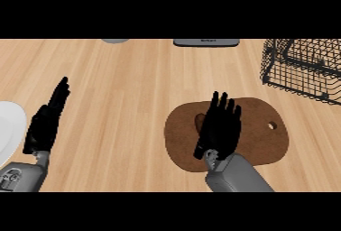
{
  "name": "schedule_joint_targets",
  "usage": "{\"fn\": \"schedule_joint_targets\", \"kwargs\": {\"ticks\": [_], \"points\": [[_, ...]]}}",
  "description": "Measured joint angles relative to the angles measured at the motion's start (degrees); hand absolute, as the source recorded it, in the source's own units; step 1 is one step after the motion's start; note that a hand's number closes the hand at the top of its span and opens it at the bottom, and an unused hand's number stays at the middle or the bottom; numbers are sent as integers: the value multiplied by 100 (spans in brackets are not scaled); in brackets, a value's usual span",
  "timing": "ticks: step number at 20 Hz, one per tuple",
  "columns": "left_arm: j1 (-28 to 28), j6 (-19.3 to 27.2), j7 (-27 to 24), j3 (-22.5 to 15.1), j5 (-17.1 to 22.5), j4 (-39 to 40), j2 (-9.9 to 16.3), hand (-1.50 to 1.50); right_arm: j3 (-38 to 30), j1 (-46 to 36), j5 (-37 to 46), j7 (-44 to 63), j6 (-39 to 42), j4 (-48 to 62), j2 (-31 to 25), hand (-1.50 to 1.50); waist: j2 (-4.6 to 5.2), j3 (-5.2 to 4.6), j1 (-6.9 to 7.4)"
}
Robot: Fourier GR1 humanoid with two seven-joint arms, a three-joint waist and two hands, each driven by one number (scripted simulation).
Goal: Pick the sweet potato from the cutting board and place it in the tiered basket
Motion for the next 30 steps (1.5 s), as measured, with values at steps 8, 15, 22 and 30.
{"fn": "schedule_joint_targets", "kwargs": {"ticks": [8,15,22,30], "points": [[-19,21,-29,-9,-134,47,-104,0,179,-154,255,10,5,383,-6,-150,11,1,33],[-29,-112,-25,91,-106,46,-64,0,59,-231,157,12,-10,644,-9,-150,16,2,50],[-1,-86,9,91,-196,-16,-145,0,66,-10,147,27,-125,776,-7,-150,11,5,34],[-121,-161,126,162,-254,-23,-176,0,-17,-179,-42,12,-304,1231,-2,-150,26,7,44]]}}
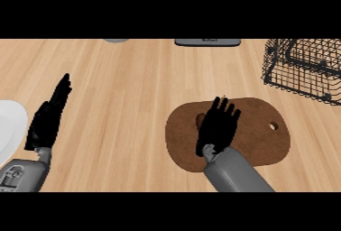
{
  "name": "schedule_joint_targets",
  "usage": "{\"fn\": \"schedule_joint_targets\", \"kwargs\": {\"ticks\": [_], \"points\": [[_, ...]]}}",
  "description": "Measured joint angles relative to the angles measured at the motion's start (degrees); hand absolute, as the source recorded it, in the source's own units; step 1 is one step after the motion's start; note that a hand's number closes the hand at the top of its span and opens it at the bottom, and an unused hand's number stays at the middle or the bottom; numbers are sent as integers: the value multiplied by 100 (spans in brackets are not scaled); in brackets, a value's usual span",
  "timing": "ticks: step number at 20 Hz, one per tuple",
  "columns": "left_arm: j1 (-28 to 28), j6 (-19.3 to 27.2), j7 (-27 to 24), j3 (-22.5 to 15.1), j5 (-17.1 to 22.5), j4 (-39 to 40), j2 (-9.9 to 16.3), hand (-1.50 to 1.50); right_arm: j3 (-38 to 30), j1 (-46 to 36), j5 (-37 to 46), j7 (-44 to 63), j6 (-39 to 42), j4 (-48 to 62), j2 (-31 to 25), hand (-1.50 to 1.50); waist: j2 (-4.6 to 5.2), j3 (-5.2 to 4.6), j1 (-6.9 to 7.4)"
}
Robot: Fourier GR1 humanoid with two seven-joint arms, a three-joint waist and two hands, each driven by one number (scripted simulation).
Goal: Pick the sweet potato from the cutting board and place it in the tiered basket
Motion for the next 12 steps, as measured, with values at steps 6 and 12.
{"fn": "schedule_joint_targets", "kwargs": {"ticks": [6,12], "points": [[34,-101,-74,113,-3,54,-2,0,-12,-83,-260,-46,-188,293,11,-150,-7,-3,4],[-19,-105,-33,136,-65,63,-99,0,-128,-164,-641,-187,-288,594,1,150,-61,-33,8]]}}
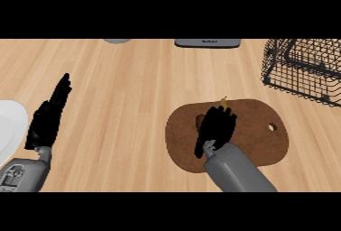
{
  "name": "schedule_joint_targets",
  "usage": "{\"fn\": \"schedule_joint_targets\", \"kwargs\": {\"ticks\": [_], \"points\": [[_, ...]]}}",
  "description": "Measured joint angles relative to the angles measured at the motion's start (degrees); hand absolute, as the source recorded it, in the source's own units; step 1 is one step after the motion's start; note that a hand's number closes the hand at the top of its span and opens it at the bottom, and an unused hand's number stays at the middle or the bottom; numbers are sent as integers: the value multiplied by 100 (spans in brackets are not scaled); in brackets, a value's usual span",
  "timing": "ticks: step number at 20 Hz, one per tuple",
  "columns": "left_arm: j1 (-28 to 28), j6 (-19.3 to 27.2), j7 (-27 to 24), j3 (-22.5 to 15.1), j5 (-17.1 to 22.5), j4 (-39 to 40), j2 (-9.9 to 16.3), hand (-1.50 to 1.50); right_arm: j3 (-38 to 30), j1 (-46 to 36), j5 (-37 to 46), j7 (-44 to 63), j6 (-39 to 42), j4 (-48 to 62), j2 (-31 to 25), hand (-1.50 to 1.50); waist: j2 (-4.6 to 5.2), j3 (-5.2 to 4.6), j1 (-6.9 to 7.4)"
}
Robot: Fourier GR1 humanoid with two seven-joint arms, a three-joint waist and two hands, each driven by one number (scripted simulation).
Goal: Pick the sweet potato from the cutting board and place it in the tiered basket
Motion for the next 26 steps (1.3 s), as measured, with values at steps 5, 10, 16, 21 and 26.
{"fn": "schedule_joint_targets", "kwargs": {"ticks": [5,10,16,21,26], "points": [[25,-81,-98,106,13,80,25,0,103,-232,108,-313,245,309,-1,150,-40,-22,-4],[82,-132,-169,137,-10,86,-38,0,337,-333,-98,-236,106,299,-33,150,-36,-24,11],[84,-187,-147,180,-74,41,-44,0,75,-665,-407,-450,-152,328,-11,150,16,1,15],[-21,-178,-39,125,-144,-31,-109,0,-941,-1483,-1033,-1454,-641,1152,23,150,103,30,109],[25,-190,-106,142,-168,-35,-130,0,-1594,-2133,-1057,-1931,-1719,1422,4,150,115,37,112]]}}
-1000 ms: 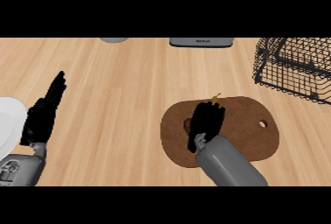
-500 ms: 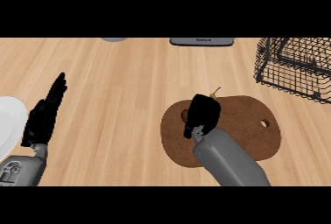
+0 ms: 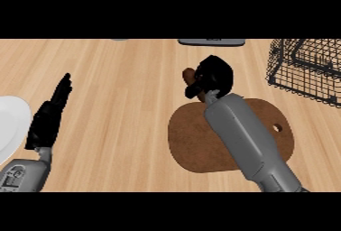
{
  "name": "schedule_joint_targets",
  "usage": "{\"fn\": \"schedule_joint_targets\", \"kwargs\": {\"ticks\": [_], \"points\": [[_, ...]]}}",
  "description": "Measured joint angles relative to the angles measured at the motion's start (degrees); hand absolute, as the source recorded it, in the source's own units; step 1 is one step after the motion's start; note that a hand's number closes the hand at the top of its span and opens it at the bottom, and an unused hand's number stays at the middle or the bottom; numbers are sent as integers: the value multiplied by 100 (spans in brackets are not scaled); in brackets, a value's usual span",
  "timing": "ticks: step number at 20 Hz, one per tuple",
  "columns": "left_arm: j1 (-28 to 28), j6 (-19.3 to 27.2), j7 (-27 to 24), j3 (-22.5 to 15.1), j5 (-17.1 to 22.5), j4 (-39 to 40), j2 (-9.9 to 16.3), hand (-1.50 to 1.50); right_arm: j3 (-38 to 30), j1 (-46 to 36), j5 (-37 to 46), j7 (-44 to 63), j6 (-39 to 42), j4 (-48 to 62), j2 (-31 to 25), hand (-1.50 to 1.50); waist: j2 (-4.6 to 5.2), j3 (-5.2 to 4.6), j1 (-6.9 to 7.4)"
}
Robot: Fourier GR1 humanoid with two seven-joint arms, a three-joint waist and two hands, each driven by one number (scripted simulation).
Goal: Pick the sweet potato from the cutting board and place it in the tiered basket
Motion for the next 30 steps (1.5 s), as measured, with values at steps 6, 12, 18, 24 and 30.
{"fn": "schedule_joint_targets", "kwargs": {"ticks": [6,12,18,24,30], "points": [[21,15,51,32,-45,19,-30,0,-270,-687,572,-105,-980,-4,-332,150,-30,-2,-82],[94,-10,170,106,-62,-125,-40,0,-517,-1378,989,45,-896,-53,-894,150,-59,-5,-135],[257,-80,133,156,-115,-229,-71,0,-793,-1816,1033,-23,-128,1,-1528,150,-65,-5,-157],[203,-70,148,157,-253,-203,-214,0,-1229,-1871,728,-765,17,372,-1901,150,-48,-5,-140],[84,-200,104,303,-231,-79,-185,0,-1277,-2049,1005,-1366,-48,1283,-2290,150,-16,-6,-82]]}}
